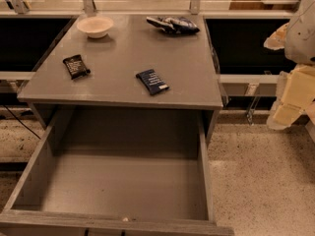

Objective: Place rxbar blueberry into top drawer

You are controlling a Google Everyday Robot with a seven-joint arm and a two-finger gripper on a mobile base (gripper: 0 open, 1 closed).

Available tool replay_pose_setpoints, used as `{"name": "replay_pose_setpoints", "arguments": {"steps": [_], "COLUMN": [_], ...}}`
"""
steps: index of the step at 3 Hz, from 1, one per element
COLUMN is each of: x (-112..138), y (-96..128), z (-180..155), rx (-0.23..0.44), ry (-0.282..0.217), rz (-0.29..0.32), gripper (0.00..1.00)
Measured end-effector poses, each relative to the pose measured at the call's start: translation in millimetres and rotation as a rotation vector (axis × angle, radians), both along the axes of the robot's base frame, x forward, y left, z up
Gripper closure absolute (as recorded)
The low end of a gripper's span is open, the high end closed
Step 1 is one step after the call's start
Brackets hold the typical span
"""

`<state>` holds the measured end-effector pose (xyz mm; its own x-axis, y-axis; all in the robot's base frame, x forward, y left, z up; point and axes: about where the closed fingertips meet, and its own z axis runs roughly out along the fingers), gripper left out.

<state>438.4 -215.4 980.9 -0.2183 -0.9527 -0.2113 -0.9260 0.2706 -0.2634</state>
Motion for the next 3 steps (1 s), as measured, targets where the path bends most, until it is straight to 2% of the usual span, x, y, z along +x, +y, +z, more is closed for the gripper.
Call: {"name": "replay_pose_setpoints", "arguments": {"steps": [2, 3], "x": [3.7, 11.4], "y": [1.7, 10.9], "z": [-1.7, -6.2], "rx": [0.016, 0.029], "ry": [0.009, 0.023], "rz": [-0.019, -0.022], "gripper": [0.00, 0.00]}}
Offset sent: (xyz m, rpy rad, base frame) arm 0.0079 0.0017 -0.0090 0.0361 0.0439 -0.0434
